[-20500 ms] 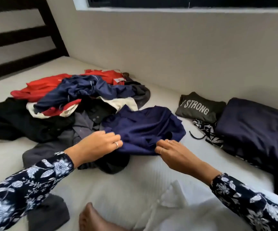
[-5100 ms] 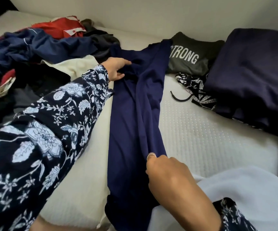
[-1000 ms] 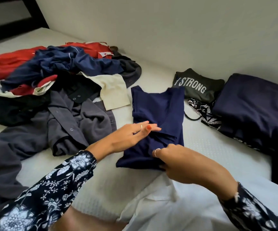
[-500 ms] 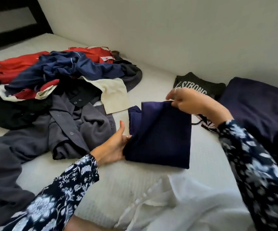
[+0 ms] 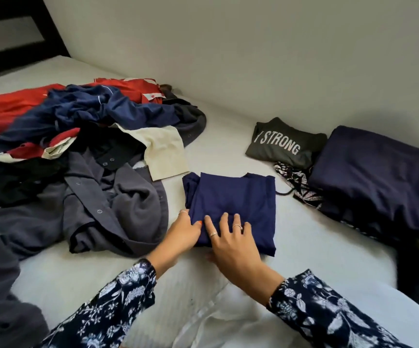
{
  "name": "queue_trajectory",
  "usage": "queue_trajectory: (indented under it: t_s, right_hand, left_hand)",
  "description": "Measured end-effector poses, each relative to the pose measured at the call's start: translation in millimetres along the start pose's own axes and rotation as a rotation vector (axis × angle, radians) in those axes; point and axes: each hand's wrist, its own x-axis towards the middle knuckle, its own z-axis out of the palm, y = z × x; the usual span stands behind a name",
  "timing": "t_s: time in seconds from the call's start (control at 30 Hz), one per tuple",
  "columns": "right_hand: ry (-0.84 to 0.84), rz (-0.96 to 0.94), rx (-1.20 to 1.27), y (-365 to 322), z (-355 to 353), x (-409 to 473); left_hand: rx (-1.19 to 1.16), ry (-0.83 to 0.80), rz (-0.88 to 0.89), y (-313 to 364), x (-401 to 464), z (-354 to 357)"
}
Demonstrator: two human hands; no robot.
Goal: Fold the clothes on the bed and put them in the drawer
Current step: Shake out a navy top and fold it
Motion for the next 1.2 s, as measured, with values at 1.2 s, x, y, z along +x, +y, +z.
queue_trajectory:
  t_s: [1.2]
  right_hand:
    - [0.765,0.449,2.400,169.4,-227.5,93.6]
  left_hand:
    - [-0.057,-0.125,0.187,99.4,77.3,-74.6]
